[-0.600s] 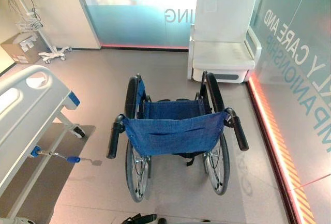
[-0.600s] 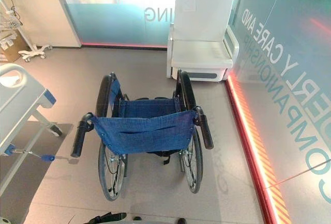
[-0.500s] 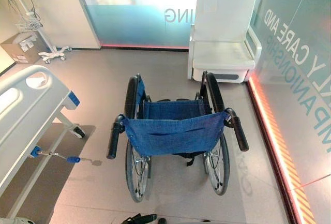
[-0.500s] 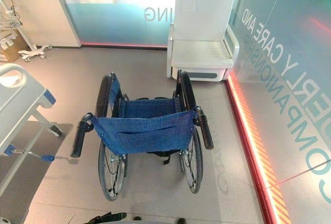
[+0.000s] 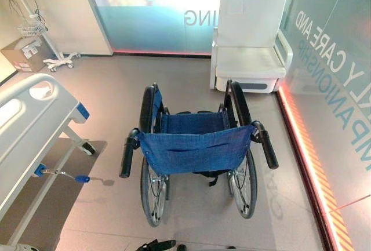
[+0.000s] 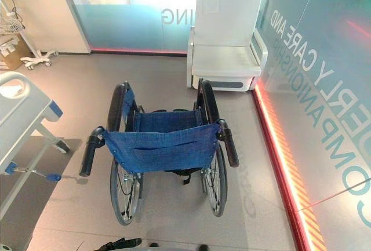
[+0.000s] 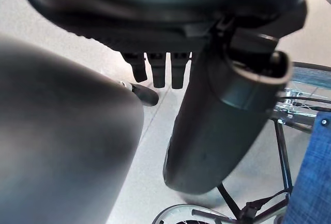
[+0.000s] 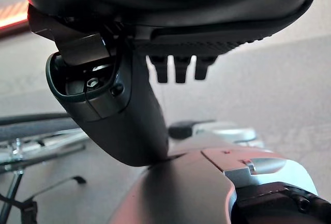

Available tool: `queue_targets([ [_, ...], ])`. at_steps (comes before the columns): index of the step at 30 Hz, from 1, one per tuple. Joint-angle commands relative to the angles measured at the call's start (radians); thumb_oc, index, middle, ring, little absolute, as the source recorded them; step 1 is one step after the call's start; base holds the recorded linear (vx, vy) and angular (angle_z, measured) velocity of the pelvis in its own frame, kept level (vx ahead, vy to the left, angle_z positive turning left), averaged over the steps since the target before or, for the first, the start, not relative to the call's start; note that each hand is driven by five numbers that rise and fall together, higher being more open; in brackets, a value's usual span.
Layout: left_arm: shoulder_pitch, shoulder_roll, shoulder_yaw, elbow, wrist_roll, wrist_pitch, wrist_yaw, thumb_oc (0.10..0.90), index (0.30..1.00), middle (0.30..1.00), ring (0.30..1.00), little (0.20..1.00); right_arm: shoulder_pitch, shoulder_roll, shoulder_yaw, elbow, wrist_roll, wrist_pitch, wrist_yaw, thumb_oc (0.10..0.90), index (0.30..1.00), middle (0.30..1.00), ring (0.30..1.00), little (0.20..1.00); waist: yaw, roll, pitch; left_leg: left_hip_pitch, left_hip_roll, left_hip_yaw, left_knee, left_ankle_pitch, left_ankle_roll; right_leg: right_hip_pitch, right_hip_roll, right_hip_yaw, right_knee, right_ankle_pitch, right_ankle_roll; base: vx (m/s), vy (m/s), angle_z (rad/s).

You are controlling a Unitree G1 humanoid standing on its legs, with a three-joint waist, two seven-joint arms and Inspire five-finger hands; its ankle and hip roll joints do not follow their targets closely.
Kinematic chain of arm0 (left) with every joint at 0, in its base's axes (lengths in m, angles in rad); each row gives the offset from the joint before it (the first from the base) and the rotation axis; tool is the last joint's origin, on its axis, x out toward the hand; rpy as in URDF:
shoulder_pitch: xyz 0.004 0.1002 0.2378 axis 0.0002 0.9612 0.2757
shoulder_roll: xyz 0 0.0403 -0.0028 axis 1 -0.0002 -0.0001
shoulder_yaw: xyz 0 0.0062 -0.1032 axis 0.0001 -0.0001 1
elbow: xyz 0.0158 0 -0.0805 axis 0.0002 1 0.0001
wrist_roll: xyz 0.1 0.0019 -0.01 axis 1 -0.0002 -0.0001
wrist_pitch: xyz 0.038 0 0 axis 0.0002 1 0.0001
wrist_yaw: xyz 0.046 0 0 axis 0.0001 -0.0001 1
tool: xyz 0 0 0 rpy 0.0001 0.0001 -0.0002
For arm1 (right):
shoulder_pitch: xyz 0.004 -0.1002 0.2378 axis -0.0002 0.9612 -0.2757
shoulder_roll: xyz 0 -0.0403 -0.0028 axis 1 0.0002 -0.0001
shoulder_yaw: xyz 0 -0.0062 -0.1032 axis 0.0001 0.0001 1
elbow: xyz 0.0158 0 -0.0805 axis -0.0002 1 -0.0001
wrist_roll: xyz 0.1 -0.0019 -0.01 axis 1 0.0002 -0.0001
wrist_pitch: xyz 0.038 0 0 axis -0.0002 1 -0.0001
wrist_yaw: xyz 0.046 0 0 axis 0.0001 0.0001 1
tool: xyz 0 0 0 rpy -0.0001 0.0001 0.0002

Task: Push the wheelchair next to the bed

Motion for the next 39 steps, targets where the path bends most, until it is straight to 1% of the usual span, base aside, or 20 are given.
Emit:
queue_targets([
  [1, -0.014, -0.032, 0.001, 0.073, 0.033, 0.017, 0.015, 0.8, 0.9, 0.9, 0.9, 0.9, -0.031, 0.039, 0.012, 0.043, 0.032, 0.016, 0.043, 0.8, 0.9, 0.9, 0.9, 0.9, 0.013, -0.013, 0.047, -0.005, -0.01, -0.009, 0.011, -0.043, -0.004, -0.004, -0.031, -0.01, 0.006, 0.042, 0.0, 0.0, 0.0, 0.0],
  [7, -0.015, -0.032, 0.011, 0.074, 0.013, 0.01, 0.029, 0.8, 0.9, 0.9, 0.9, 0.9, -0.033, 0.038, 0.011, 0.043, 0.029, 0.009, 0.034, 0.8, 0.9, 0.9, 0.9, 0.9, 0.015, -0.012, 0.045, -0.002, -0.008, -0.01, 0.011, -0.043, -0.006, 0.0, -0.032, -0.013, 0.006, 0.04, 0.0, 0.0, 0.0, 0.0],
  [10, -0.016, -0.027, 0.026, 0.072, -0.014, -0.003, 0.033, 0.8, 0.9, 0.9, 0.9, 0.9, -0.032, 0.035, 0.009, 0.043, 0.031, -0.013, 0.015, 0.8, 0.9, 0.9, 0.9, 0.9, 0.014, -0.012, 0.046, 0.002, -0.008, -0.011, 0.011, -0.045, -0.007, 0.004, -0.033, -0.014, 0.006, 0.039, 0.0, 0.0, 0.0, 0.0],
  [13, -0.017, -0.014, 0.063, 0.057, -0.11, -0.043, 0.067, 0.8, 0.9, 0.9, 0.9, 0.9, -0.034, 0.019, -0.023, 0.027, 0.083, -0.051, -0.038, 0.8, 0.9, 0.9, 0.9, 0.9, 0.013, -0.01, 0.045, 0.009, -0.008, -0.01, 0.011, -0.047, -0.008, 0.01, -0.032, -0.013, 0.006, 0.037, 0.002, 0.0, 0.0, 0.0],
  [14, -0.017, -0.012, 0.068, 0.055, -0.114, -0.044, 0.07, 0.8, 0.9, 0.9, 0.9, 0.9, -0.034, 0.017, -0.027, 0.024, 0.085, -0.056, -0.045, 0.8, 0.9, 0.9, 0.9, 0.9, 0.013, -0.01, 0.045, 0.01, -0.008, -0.009, 0.011, -0.048, -0.008, 0.011, -0.032, -0.013, 0.006, 0.036, 0.002, 0.0, 0.0, 0.0],
  [16, -0.013, 0.01, 0.111, 0.031, -0.161, -0.069, 0.099, 0.8, 0.9, 0.9, 0.9, 0.9, -0.035, -0.008, -0.064, -0.019, 0.126, -0.083, -0.086, 0.8, 0.9, 0.9, 0.9, 0.9, 0.013, -0.008, 0.043, 0.013, -0.008, -0.009, 0.011, -0.048, -0.009, 0.014, -0.031, -0.012, 0.006, 0.035, 0.002, 0.0, 0.0, 0.0],
  [18, -0.011, 0.026, 0.138, 0.013, -0.192, -0.075, 0.093, 0.8, 0.9, 0.9, 0.9, 0.9, -0.035, -0.023, -0.085, -0.064, 0.14, -0.079, -0.108, 0.8, 0.9, 0.9, 0.9, 0.9, 0.013, -0.008, 0.043, 0.017, -0.007, -0.008, 0.011, -0.049, -0.009, 0.017, -0.03, -0.011, 0.006, 0.035, 0.003, 0.0, 0.0, 0.0],
  [19, -0.007, 0.04, 0.165, -0.022, -0.244, -0.093, 0.097, 0.8, 0.9, 0.9, 0.9, 0.9, -0.031, -0.037, -0.105, -0.115, 0.16, -0.098, -0.14, 0.8, 0.9, 0.9, 0.9, 0.9, 0.013, -0.007, 0.043, 0.018, -0.006, -0.007, 0.011, -0.05, -0.008, 0.018, -0.03, -0.011, 0.006, 0.033, 0.002, 0.0, 0.0, 0.0],
  [21, 0.0, 0.051, 0.186, -0.058, -0.247, -0.102, 0.116, 0.8, 0.9, 0.9, 0.9, 0.9, -0.026, -0.047, -0.124, -0.155, 0.171, -0.107, -0.159, 0.8, 0.9, 0.9, 0.9, 0.9, 0.013, -0.005, 0.042, 0.02, -0.006, -0.006, 0.011, -0.05, -0.008, 0.019, -0.03, -0.012, 0.006, 0.032, 0.003, 0.0, 0.0, 0.0],
  [23, 0.012, 0.075, 0.218, -0.145, -0.263, -0.124, 0.171, 0.8, 0.9, 0.9, 0.9, 0.9, -0.019, -0.069, -0.168, -0.244, 0.187, -0.145, -0.209, 0.8, 0.9, 0.9, 0.9, 0.9, 0.015, -0.003, 0.038, 0.019, -0.006, -0.007, 0.011, -0.049, -0.007, 0.019, -0.028, -0.013, 0.006, 0.032, 0.002, 0.0, 0.0, 0.0],
  [26, 0.021, 0.09, 0.244, -0.214, -0.287, -0.157, 0.198, 0.8, 0.9, 0.9, 0.9, 0.9, -0.013, -0.087, -0.192, -0.314, 0.198, -0.166, -0.225, 0.8, 0.9, 0.9, 0.9, 0.9, 0.017, -0.002, 0.037, 0.018, -0.006, -0.009, 0.011, -0.048, -0.007, 0.019, -0.029, -0.015, 0.006, 0.032, 0.003, 0.0, 0.0, 0.0],
  [28, 0.037, 0.099, 0.269, -0.339, -0.302, -0.156, 0.245, 0.8, 0.9, 0.9, 0.9, 0.9, 0.0, -0.098, -0.213, -0.453, 0.194, -0.138, -0.275, 0.8, 0.9, 0.9, 0.9, 0.9, 0.021, -0.003, 0.036, 0.017, -0.006, -0.012, 0.011, -0.046, -0.008, 0.019, -0.029, -0.018, 0.006, 0.032, 0.003, 0.0, 0.0, 0.0],
  [29, 0.054, 0.104, 0.285, -0.428, -0.321, -0.168, 0.25, 0.8, 0.9, 0.9, 0.9, 0.9, 0.016, -0.104, -0.224, -0.555, 0.194, -0.137, -0.303, 0.8, 0.9, 0.9, 0.9, 0.9, 0.023, -0.003, 0.036, 0.016, -0.007, -0.016, 0.011, -0.045, -0.007, 0.019, -0.03, -0.019, 0.006, 0.033, 0.002, 0.0, 0.0, 0.0],
  [31, 0.072, 0.106, 0.302, -0.51, -0.315, -0.16, 0.26, 0.8, 0.9, 0.9, 0.9, 0.9, 0.035, -0.105, -0.231, -0.671, 0.182, -0.113, -0.338, 0.8, 0.9, 0.9, 0.9, 0.9, 0.024, -0.004, 0.037, 0.015, -0.006, -0.018, 0.011, -0.044, -0.007, 0.021, -0.031, -0.023, 0.006, 0.033, 0.002, 0.0, -0.002, 0.03],
  [32, 0.093, 0.102, 0.315, -0.584, -0.312, -0.172, 0.244, 0.8, 0.9, 0.9, 0.9, 0.9, 0.057, -0.106, -0.246, -0.774, 0.158, -0.118, -0.35, 0.8, 0.9, 0.9, 0.9, 0.9, 0.024, -0.005, 0.038, 0.015, -0.007, -0.019, 0.011, -0.042, -0.005, 0.021, -0.031, -0.024, 0.006, 0.033, 0.002, 0.0, -0.004, 0.07],
  [34, 0.114, 0.101, 0.327, -0.666, -0.303, -0.159, 0.244, 0.8, 0.9, 0.9, 0.9, 0.9, 0.073, -0.111, -0.268, -0.866, 0.131, -0.109, -0.355, 0.8, 0.9, 0.9, 0.9, 0.9, 0.025, -0.005, 0.037, 0.014, -0.007, -0.021, 0.011, -0.041, -0.003, 0.021, -0.031, -0.025, 0.006, 0.031, 0.001, 0.0, -0.001, 0.09],
  [35, 0.137, 0.107, 0.343, -0.767, -0.296, -0.151, 0.24, 0.8, 0.9, 0.9, 0.9, 0.9, 0.09, -0.119, -0.289, -0.966, 0.098, -0.111, -0.355, 0.8, 0.9, 0.9, 0.9, 0.9, 0.027, -0.005, 0.036, 0.014, -0.007, -0.023, 0.011, -0.041, -0.001, 0.022, -0.032, -0.026, 0.006, 0.028, 0.0, 0.0, 0.004, 0.07],
  [37, 0.155, 0.116, 0.358, -0.872, -0.308, -0.135, 0.252, 0.8, 0.9, 0.9, 0.9, 0.9, 0.098, -0.126, -0.311, -1.061, 0.065, -0.109, -0.363, 0.8, 0.9, 0.9, 0.9, 0.9, 0.027, -0.005, 0.035, 0.015, -0.008, -0.024, 0.011, -0.041, 0.001, 0.024, -0.031, -0.024, 0.006, 0.025, -0.001, 0.01, 0.011, 0.04],
  [38, 0.16, 0.124, 0.368, -0.924, -0.312, -0.138, 0.252, 0.8, 0.9, 0.9, 0.9, 0.9, 0.098, -0.132, -0.319, -1.103, 0.037, -0.126, -0.372, 0.8, 0.9, 0.9, 0.9, 0.9, 0.027, -0.004, 0.033, 0.016, -0.008, -0.024, 0.011, -0.04, 0.001, 0.026, -0.032, -0.024, 0.006, 0.024, -0.001, 0.0, 0.0, 0.0],
  [39, 0.161, 0.128, 0.371, -0.952, -0.313, -0.129, 0.264, 0.8, 0.9, 0.9, 0.9, 0.9, 0.096, -0.134, -0.322, -1.126, 0.031, -0.12, -0.378, 0.8, 0.9, 0.9, 0.9, 0.9, 0.027, -0.004, 0.033, 0.017, -0.007, -0.023, 0.011, -0.04, 0.001, 0.027, -0.032, -0.024, 0.006, 0.023, -0.001, 0.0, 0.0, 0.0],
])
